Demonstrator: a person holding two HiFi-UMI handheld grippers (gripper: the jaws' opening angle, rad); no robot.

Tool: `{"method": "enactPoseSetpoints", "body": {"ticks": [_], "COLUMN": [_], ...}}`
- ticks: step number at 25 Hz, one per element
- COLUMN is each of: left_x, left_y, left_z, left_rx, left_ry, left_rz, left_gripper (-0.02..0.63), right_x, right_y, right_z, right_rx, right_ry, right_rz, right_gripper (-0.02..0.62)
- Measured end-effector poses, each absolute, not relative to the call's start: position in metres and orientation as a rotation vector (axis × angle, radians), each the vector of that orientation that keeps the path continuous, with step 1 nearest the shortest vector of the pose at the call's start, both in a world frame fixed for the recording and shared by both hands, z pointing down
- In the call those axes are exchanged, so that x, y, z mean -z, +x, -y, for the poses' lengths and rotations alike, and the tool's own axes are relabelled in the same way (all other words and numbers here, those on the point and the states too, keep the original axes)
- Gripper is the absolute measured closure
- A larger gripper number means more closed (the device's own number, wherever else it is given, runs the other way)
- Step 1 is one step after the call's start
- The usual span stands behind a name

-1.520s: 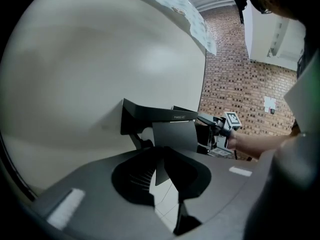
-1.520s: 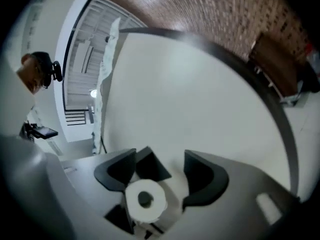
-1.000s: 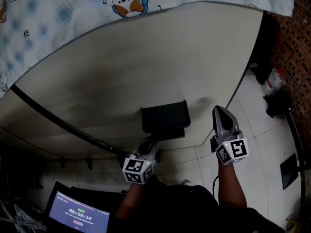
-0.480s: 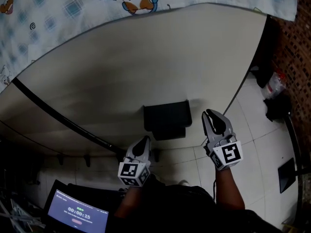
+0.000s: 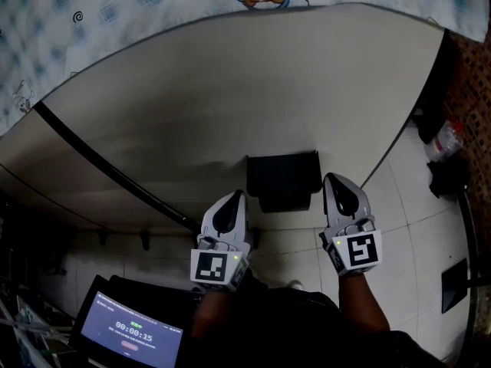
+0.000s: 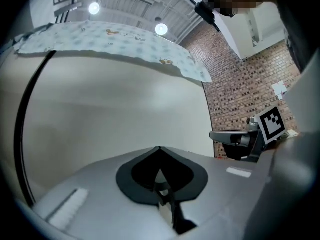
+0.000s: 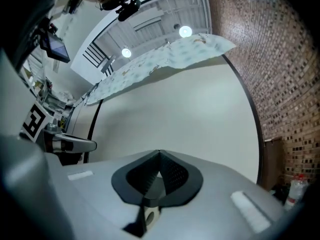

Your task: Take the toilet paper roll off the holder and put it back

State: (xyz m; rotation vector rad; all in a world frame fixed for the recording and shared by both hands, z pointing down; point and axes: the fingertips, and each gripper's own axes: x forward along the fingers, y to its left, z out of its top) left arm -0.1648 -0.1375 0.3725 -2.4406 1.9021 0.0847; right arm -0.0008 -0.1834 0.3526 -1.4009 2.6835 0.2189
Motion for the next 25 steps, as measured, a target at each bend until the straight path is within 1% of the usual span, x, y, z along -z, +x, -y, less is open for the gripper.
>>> {"method": "enactPoseSetpoints", "body": {"ticks": [7,20,25], "left_x": [-0.358,-0.369,-0.369], "left_y": [-0.157,-0.151,-0.157], "left_z": [0.129,0.135,0.118], "left_rx": [-0.085,-0.059,-0.047], "left_ry": [-2.429,-2.444,-2.446], "left_rz": [-1.864,-1.877,-1.883], "left_gripper": [0.589,0.589,0.589], "right_x": [-0.341,-0.350,-0.348], "right_y": [-0.018,-0.024,-0.032], "right_z": [0.167,0.170,0.153], "right_rx": [-0.294,-0.309,-0.325], "right_ry": [-1.422,-1.424,-1.416], "right_rz": [-2.657,-2.674,-2.679], "right_gripper": [0.595,0.595,0.595]}}
